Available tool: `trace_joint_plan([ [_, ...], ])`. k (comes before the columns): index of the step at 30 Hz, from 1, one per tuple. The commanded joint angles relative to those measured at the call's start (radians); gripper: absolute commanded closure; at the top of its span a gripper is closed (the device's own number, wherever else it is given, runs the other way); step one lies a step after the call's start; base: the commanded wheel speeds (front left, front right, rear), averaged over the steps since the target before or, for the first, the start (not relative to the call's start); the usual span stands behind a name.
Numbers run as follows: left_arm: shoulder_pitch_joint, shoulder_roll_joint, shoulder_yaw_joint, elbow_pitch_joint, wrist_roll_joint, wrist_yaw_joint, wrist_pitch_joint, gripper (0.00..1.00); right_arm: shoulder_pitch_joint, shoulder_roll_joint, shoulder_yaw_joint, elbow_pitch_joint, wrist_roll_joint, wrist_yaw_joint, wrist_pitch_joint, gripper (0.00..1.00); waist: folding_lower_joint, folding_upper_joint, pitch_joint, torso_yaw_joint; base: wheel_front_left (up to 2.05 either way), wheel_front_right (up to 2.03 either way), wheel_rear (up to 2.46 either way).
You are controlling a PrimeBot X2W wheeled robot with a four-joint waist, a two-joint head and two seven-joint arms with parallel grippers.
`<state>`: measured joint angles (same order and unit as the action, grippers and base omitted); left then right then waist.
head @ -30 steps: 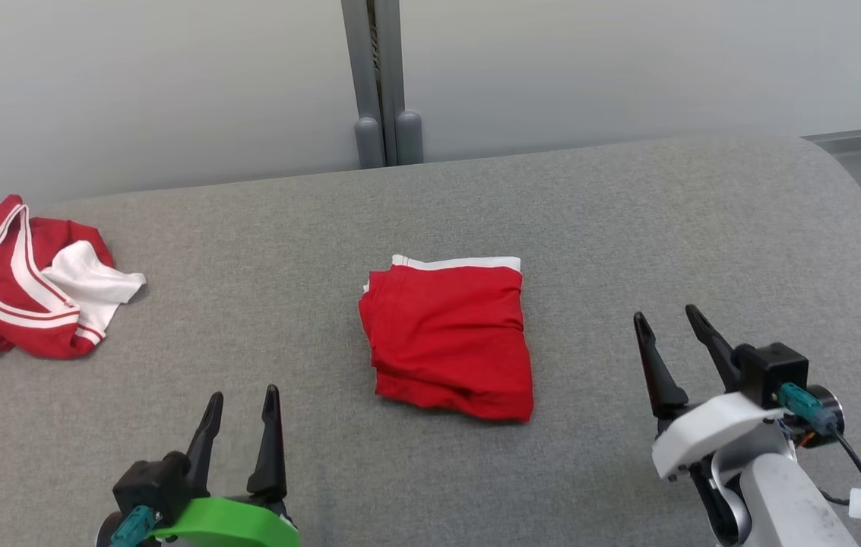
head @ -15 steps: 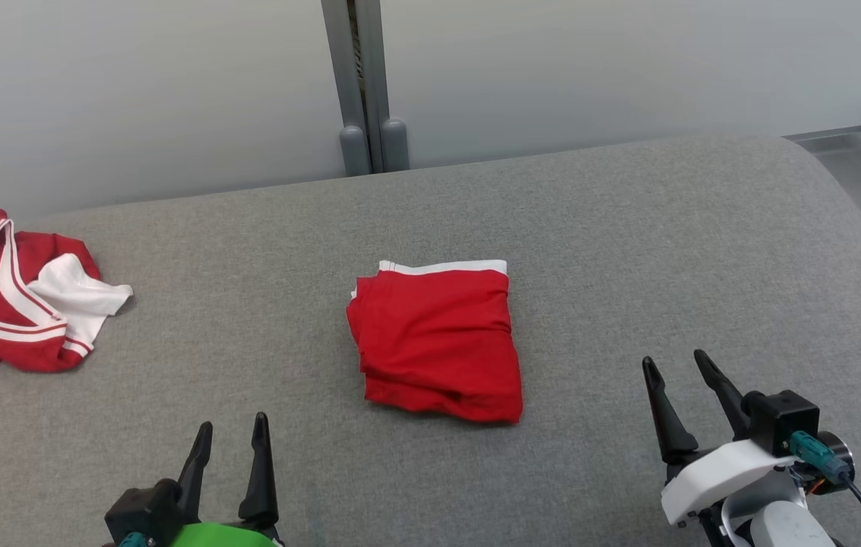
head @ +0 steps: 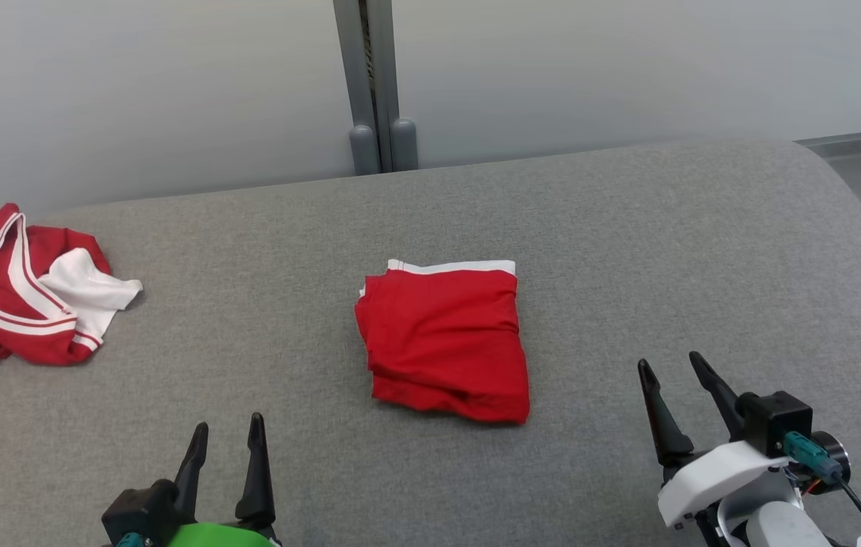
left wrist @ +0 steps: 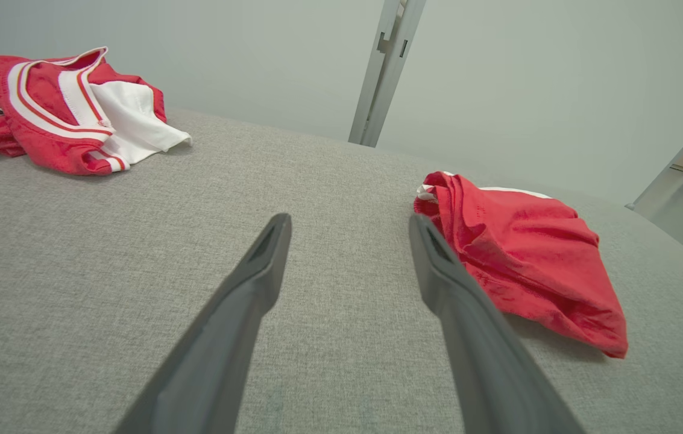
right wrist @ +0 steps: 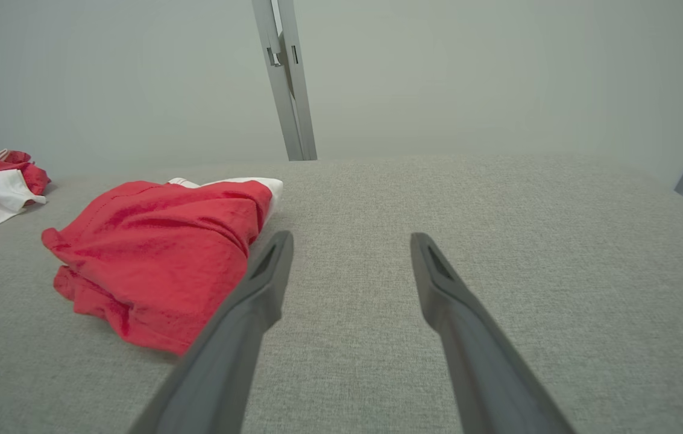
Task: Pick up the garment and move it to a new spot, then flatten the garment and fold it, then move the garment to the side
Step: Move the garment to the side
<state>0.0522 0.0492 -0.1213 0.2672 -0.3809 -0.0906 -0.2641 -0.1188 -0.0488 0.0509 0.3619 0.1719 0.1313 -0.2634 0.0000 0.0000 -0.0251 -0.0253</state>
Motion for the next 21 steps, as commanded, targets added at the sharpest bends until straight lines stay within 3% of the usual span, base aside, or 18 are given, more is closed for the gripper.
trace_joint_plan([
  [1,0.002,0.002,0.001,-0.001,-0.005,0.003,0.0,0.0,-0.016,-0.003,0.004,0.009,-0.007,-0.001,-0.002,0.0,0.0,0.0,0.003,0.005,0.0,0.0,0.0],
  [7,-0.015,0.002,-0.009,-0.005,-0.005,0.001,0.0,0.0,-0.141,-0.004,0.028,0.077,-0.042,-0.001,0.016,0.0,0.0,0.0,0.019,0.031,0.0,0.0,0.0],
  [21,-0.06,0.002,-0.047,-0.009,-0.022,0.007,0.0,0.0,-0.446,-0.004,0.097,0.385,-0.001,-0.001,0.243,0.0,0.0,0.0,0.108,0.198,0.0,0.0,0.0],
])
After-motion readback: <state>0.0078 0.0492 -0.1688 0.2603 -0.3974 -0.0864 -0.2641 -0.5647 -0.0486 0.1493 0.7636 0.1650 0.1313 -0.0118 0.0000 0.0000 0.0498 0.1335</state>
